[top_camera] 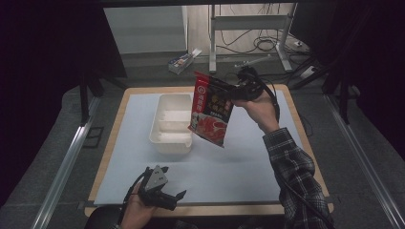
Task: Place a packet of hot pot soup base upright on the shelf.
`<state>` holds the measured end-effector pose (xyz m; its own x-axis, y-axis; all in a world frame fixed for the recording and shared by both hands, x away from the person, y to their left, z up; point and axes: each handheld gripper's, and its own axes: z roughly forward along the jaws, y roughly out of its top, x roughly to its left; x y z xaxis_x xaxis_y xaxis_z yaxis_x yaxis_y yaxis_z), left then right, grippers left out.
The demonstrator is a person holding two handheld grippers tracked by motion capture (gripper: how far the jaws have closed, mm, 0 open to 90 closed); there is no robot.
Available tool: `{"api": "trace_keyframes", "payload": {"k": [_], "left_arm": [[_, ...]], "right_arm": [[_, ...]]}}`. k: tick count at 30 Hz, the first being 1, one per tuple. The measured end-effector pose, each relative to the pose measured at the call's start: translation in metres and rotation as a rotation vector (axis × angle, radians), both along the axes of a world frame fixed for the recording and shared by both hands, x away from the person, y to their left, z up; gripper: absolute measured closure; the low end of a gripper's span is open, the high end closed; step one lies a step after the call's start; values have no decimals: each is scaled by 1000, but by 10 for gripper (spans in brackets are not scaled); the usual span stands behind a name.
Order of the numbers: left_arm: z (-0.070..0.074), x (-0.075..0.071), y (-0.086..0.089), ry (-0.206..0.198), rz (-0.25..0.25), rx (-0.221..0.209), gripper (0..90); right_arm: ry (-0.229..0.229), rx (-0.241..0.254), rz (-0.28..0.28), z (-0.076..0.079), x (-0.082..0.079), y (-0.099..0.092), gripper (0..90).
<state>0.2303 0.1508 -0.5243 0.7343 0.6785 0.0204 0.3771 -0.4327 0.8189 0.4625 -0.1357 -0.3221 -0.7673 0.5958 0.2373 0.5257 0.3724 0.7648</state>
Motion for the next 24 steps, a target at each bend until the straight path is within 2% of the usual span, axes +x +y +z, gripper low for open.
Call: {"api": "trace_keyframes", "payload": {"k": [11,16,24], "left_arm": [[0,0,-2,-9,4,14,0],[-2,1,-3,6,7,23,0],[-2,0,-2,1,9,11,0]], "right_arm": [[-1,33,-4,2,12,25,676],[-1,41,1,1,17,43,675],[-2,49,7,-2,20,68,673]]}}
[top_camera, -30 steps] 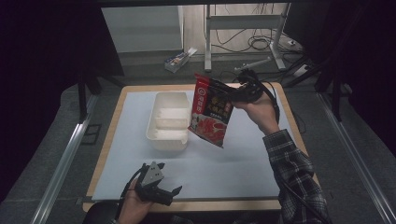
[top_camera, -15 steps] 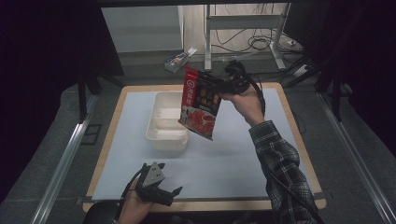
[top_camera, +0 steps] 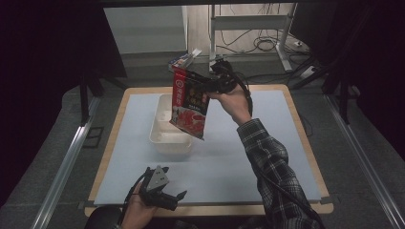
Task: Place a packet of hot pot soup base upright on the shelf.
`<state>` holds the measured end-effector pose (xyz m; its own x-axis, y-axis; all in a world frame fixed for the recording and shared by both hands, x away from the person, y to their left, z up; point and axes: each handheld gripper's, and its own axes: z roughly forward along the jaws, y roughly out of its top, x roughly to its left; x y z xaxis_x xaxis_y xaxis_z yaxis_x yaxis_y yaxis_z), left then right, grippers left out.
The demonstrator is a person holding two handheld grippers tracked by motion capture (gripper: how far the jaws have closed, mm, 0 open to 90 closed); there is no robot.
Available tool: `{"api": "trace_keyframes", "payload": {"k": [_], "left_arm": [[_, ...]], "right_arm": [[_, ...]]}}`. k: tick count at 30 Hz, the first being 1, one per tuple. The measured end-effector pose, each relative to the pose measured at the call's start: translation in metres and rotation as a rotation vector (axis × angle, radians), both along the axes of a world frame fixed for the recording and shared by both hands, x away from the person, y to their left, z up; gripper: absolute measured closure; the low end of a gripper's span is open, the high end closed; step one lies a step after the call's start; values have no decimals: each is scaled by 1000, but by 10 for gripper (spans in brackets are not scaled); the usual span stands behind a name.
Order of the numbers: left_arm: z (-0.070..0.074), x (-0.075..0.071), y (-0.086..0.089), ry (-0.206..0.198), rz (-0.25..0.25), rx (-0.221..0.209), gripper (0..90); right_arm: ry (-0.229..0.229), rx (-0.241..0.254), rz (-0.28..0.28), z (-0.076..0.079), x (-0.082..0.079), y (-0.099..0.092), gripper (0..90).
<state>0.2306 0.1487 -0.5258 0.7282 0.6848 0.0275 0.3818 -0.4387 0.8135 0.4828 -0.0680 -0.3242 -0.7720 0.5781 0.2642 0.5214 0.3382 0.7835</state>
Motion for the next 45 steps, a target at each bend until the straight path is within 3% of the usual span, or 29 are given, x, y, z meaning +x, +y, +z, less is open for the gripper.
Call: {"api": "trace_keyframes", "payload": {"k": [11,19,25,45], "left_arm": [[-1,1,0,7,-2,0,0],[-1,1,0,15,-4,13,0],[-2,1,0,19,-4,15,0],[-2,1,-1,26,-12,28,0]], "right_arm": [[-9,4,26,-3,-1,34,669],[-11,-23,26,-20,-4,57,665],[9,-24,20,-34,-2,62,662],[10,-62,53,-58,-7,72,655]]}}
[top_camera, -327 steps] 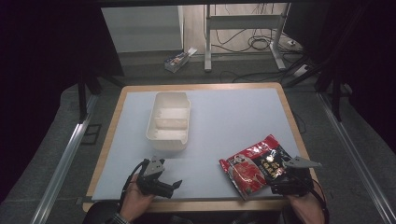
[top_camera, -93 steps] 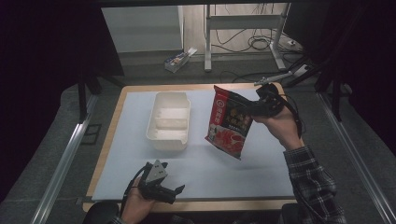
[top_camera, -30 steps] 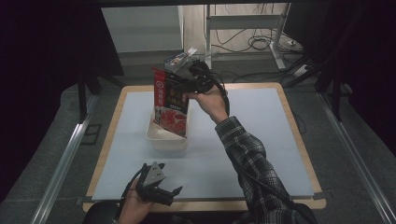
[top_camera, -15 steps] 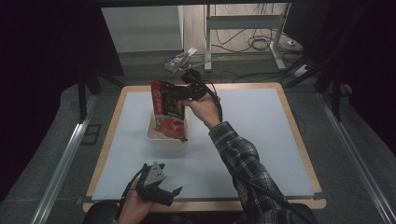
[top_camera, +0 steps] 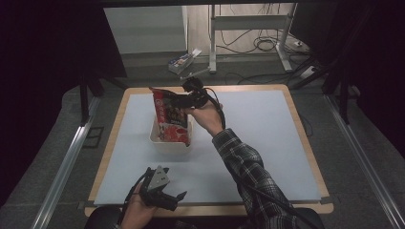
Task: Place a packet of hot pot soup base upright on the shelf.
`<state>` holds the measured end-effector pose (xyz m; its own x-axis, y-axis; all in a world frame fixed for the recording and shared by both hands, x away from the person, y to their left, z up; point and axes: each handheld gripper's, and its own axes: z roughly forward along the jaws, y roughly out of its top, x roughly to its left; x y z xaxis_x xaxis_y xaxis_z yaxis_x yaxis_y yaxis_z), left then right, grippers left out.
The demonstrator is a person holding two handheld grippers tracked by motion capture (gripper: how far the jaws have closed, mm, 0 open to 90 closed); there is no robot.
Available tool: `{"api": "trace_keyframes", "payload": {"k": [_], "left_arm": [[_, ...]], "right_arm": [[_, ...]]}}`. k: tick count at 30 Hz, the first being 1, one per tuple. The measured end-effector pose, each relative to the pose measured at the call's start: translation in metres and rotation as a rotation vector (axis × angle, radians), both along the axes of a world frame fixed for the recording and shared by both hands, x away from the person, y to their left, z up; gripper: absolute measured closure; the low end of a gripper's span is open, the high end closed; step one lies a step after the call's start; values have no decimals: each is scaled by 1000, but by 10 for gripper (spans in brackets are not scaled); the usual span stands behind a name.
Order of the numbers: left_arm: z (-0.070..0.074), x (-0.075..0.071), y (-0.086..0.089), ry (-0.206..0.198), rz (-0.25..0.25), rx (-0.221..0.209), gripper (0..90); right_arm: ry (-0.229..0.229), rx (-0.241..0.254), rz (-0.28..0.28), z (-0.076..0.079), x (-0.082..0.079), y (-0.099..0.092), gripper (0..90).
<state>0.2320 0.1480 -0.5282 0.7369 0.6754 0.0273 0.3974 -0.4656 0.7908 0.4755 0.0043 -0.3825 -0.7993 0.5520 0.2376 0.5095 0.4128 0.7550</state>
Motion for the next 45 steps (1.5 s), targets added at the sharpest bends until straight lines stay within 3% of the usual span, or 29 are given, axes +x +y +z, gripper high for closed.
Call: {"api": "trace_keyframes", "payload": {"k": [7,19,28,31,32,33,34,36,37,38,45], "left_arm": [[0,0,-1,1,-2,7,0],[-1,0,-2,6,-2,14,0],[-2,1,-2,6,1,22,0],[-2,1,-2,6,2,19,0],[-2,1,-1,5,4,16,0],[-2,1,-1,5,4,16,0],[-1,1,-1,4,5,13,0],[-1,1,-1,3,6,12,0],[-1,1,-1,3,6,12,0],[-1,1,-1,2,5,8,0],[-1,1,0,0,8,-1,0]], "right_arm": [[-6,-9,10,-4,-1,-5,656],[-95,-105,-17,-17,-2,-19,694],[-85,-93,-25,-25,2,-30,687],[-96,-116,-16,-23,1,-28,641],[-107,-154,1,-23,0,-24,533],[-107,-154,1,-23,0,-24,533],[-119,-157,1,-22,-1,-23,424],[-123,-149,9,-21,0,-22,318],[-123,-149,9,-21,0,-22,318],[-131,-160,11,-21,1,-22,242],[-145,-161,45,-20,0,-28,128]]}}
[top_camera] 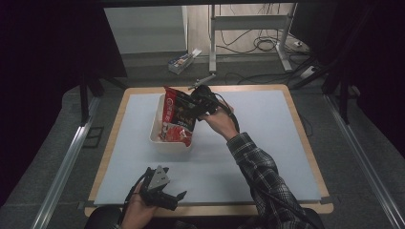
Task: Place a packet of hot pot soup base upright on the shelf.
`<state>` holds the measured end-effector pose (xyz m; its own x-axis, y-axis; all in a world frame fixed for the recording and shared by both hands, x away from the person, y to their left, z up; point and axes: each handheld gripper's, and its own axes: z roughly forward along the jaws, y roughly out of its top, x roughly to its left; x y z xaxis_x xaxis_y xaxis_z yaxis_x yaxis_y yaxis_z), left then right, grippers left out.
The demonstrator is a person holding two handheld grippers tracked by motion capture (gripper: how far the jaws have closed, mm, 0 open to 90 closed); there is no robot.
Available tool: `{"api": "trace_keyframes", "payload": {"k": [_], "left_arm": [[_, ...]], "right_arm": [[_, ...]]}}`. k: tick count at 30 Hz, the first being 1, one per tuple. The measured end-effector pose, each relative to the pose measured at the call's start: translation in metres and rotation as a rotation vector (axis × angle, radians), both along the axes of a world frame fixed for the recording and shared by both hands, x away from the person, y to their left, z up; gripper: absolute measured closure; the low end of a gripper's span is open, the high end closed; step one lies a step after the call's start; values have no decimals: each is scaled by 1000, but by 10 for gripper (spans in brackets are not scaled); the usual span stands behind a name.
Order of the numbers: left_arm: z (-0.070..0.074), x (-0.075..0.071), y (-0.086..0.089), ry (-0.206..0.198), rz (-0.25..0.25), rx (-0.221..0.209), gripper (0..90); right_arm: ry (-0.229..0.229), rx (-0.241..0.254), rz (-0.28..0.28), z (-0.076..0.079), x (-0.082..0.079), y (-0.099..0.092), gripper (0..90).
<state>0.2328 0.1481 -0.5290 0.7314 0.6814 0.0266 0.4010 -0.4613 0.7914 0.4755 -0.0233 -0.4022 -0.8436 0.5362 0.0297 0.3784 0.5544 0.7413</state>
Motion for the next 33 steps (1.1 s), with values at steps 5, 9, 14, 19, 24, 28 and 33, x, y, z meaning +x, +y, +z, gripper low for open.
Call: {"api": "trace_keyframes", "payload": {"k": [5,9,14,19,24,28,33], "left_arm": [[0,0,0,2,-1,-11,0],[1,1,2,7,4,-29,0],[1,1,4,16,6,-60,0],[2,1,5,18,7,-69,0],[2,1,5,16,4,-74,0],[2,1,4,14,2,-76,0],[2,0,3,8,-4,-70,0]], "right_arm": [[-2,-1,15,1,-3,-4,110],[-12,-2,27,2,-5,-7,105],[-23,-19,37,2,-8,-9,100],[-25,-26,44,2,-13,-14,98],[-26,-21,53,2,-18,-21,92],[-30,-25,59,0,-21,-24,78],[-24,-19,63,-5,-25,-32,69]]}}
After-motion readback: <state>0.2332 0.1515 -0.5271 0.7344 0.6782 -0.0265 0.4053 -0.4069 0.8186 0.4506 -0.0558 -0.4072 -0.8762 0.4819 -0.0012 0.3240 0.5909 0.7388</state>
